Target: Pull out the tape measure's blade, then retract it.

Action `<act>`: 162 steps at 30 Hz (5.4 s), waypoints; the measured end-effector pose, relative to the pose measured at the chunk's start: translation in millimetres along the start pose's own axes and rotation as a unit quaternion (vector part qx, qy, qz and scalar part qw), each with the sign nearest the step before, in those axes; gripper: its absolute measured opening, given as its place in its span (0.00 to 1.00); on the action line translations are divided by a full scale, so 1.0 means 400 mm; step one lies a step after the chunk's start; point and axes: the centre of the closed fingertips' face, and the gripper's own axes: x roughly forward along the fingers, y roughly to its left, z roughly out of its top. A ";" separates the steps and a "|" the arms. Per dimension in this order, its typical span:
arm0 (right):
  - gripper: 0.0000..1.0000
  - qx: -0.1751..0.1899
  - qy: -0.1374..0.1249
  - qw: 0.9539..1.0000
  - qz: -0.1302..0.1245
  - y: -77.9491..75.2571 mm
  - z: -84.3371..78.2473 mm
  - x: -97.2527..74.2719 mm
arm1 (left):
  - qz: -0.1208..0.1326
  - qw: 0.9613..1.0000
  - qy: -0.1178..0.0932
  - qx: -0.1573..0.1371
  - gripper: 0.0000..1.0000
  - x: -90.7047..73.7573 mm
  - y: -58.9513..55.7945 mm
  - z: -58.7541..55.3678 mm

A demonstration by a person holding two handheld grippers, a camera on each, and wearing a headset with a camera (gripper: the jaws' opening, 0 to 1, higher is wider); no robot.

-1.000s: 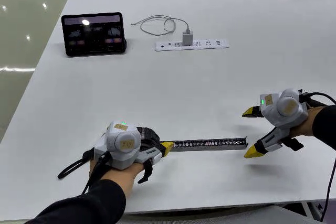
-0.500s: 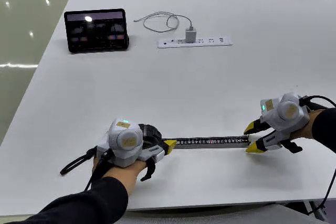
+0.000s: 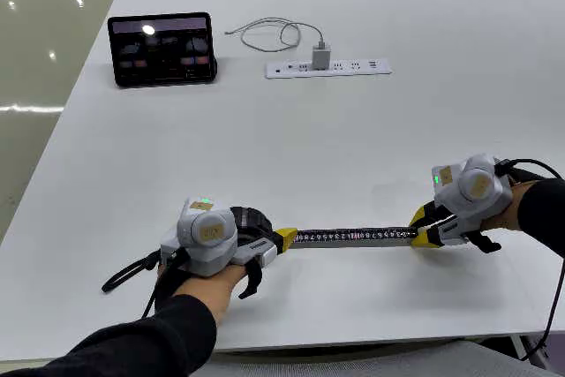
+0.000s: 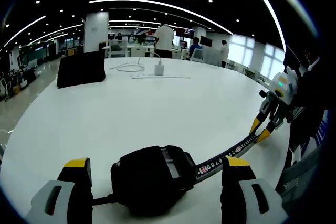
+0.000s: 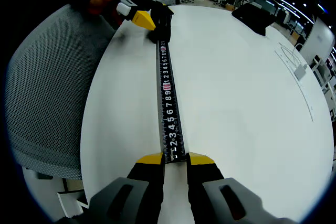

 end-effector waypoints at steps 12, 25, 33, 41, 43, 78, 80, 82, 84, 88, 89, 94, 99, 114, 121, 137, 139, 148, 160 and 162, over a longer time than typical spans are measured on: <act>0.11 0.020 0.039 0.999 -0.009 -0.015 -0.013 0.005 | 0.013 1.000 0.017 -0.022 0.77 -0.001 0.011 -0.014; 0.11 0.044 0.084 0.995 -0.008 -0.025 -0.021 0.018 | 0.020 0.999 0.027 -0.016 0.62 0.002 0.015 -0.013; 0.11 0.038 0.058 0.998 -0.010 -0.022 -0.024 0.017 | 0.026 0.999 0.040 0.004 0.60 0.004 0.013 -0.017; 0.11 0.031 0.055 0.998 -0.014 -0.019 -0.016 0.019 | 0.025 0.999 0.042 0.004 0.60 0.004 0.015 -0.018; 0.11 0.028 0.054 0.998 -0.013 -0.019 -0.014 0.019 | 0.025 0.999 0.042 0.004 0.60 0.003 0.015 -0.018; 0.11 0.030 0.045 0.998 -0.015 -0.011 0.031 0.038 | 0.024 0.998 0.050 0.003 0.60 0.004 0.014 -0.021; 0.11 0.030 0.045 0.998 -0.015 -0.010 0.034 0.040 | 0.024 0.998 0.050 0.001 0.60 0.004 0.014 -0.021; 0.11 0.031 0.045 0.998 -0.016 -0.009 0.036 0.042 | 0.024 0.998 0.051 0.000 0.60 0.004 0.014 -0.022; 0.11 0.030 0.044 0.998 -0.017 -0.010 0.039 0.044 | 0.024 0.998 0.051 0.000 0.60 0.004 0.014 -0.022; 0.11 0.031 0.042 0.999 -0.016 -0.009 0.046 0.047 | 0.024 0.998 0.051 0.000 0.60 0.004 0.014 -0.022; 0.11 0.031 0.042 0.999 -0.016 -0.009 0.048 0.048 | 0.024 0.998 0.051 0.000 0.60 0.004 0.014 -0.022; 0.11 0.030 0.039 0.999 -0.014 -0.004 0.060 0.053 | 0.024 0.998 0.051 0.000 0.60 0.004 0.014 -0.022; 0.11 0.030 0.035 0.999 -0.014 -0.003 0.068 0.056 | 0.024 0.998 0.052 0.000 0.60 0.004 0.014 -0.021; 0.11 0.030 0.032 0.999 -0.013 -0.002 0.088 0.066 | 0.024 0.998 0.052 -0.001 0.60 0.004 0.015 -0.021; 0.11 0.031 0.029 0.999 -0.012 -0.002 0.098 0.072 | 0.024 0.998 0.052 -0.002 0.60 0.004 0.015 -0.021; 0.11 0.033 0.023 0.999 -0.013 0.000 0.118 0.084 | 0.022 0.998 0.052 -0.002 0.60 0.004 0.015 -0.021; 0.11 0.034 0.022 0.999 -0.013 0.000 0.120 0.085 | 0.023 0.998 0.052 -0.002 0.60 0.004 0.015 -0.021; 0.11 0.032 0.021 0.999 -0.013 0.001 0.135 0.094 | 0.022 0.998 0.051 -0.005 0.60 0.003 0.014 -0.021; 0.11 0.031 0.019 0.999 -0.012 -0.001 0.163 0.109 | 0.022 0.998 0.051 -0.004 0.60 0.003 0.015 -0.022; 0.11 0.032 0.016 0.999 -0.012 -0.002 0.166 0.109 | 0.022 0.998 0.050 -0.004 0.60 0.003 0.015 -0.022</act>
